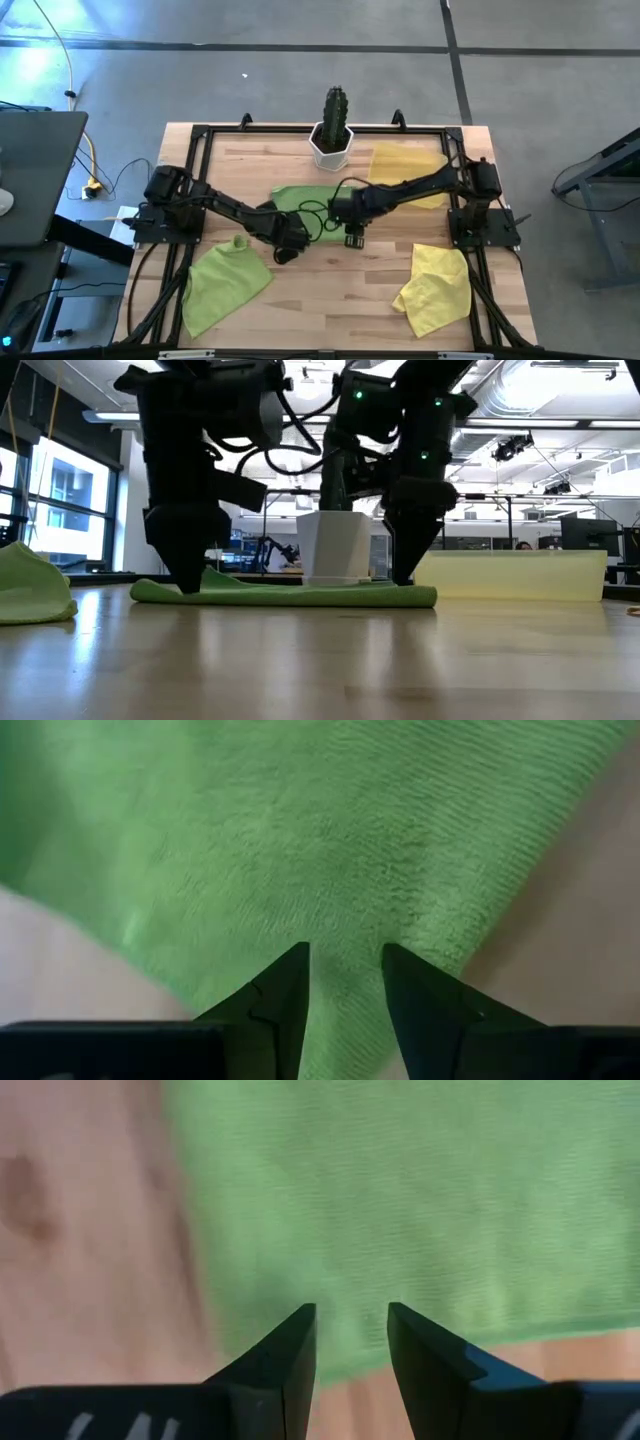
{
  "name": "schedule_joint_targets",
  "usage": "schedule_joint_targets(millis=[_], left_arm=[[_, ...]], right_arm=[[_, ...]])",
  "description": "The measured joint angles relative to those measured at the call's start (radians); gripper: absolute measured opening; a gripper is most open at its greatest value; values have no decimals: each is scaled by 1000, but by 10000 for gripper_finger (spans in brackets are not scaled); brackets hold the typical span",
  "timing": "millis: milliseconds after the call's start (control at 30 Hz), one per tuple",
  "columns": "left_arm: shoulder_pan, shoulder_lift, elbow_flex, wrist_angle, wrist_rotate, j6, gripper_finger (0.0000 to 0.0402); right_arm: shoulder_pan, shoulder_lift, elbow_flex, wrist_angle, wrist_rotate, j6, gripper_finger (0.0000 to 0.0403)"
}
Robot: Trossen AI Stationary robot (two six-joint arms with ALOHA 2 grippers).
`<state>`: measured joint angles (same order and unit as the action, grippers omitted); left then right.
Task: Roll microfiber towels into tight, uniform cylinder then place into a basket
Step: Roll the green towel
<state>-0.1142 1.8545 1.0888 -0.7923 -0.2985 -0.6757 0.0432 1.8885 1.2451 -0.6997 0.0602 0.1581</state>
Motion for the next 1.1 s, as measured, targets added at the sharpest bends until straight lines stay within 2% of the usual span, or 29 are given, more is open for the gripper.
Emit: schedule_joint_targets(millis=[100, 300, 400, 500, 567, 767, 833, 900, 967, 1100], left_arm=[[-37, 2, 2, 68, 45, -21, 117], [-120, 2, 0, 301, 171, -51, 117], [-153, 1, 0, 456, 227, 12, 117], [-174, -1, 4, 568, 235, 117, 117], [-177, -16, 17, 539, 213, 178, 117], [-142, -70, 35, 311, 50, 277, 117], [-117, -76, 36, 215, -2, 315, 117], [-88, -76, 28, 153, -33, 402, 117], [-57, -76, 0, 158, -30, 494, 117], [6, -76, -59, 192, 79, 556, 117]], right_arm=[[30, 0, -17, 25, 32, 0, 117], [41, 0, -59, 78, 227, -2, 117], [26, 0, -74, 118, 330, -27, 117], [6, 0, -75, 166, 393, -54, 117], [-4, 0, -61, 139, 377, -33, 117], [23, -38, -9, -14, 99, 214, 117], [55, -39, -9, -32, 63, 287, 117], [92, -38, -9, -45, 73, 342, 117], [128, -32, -10, -43, 114, 381, 117], [169, -31, -45, -10, 235, 468, 117]])
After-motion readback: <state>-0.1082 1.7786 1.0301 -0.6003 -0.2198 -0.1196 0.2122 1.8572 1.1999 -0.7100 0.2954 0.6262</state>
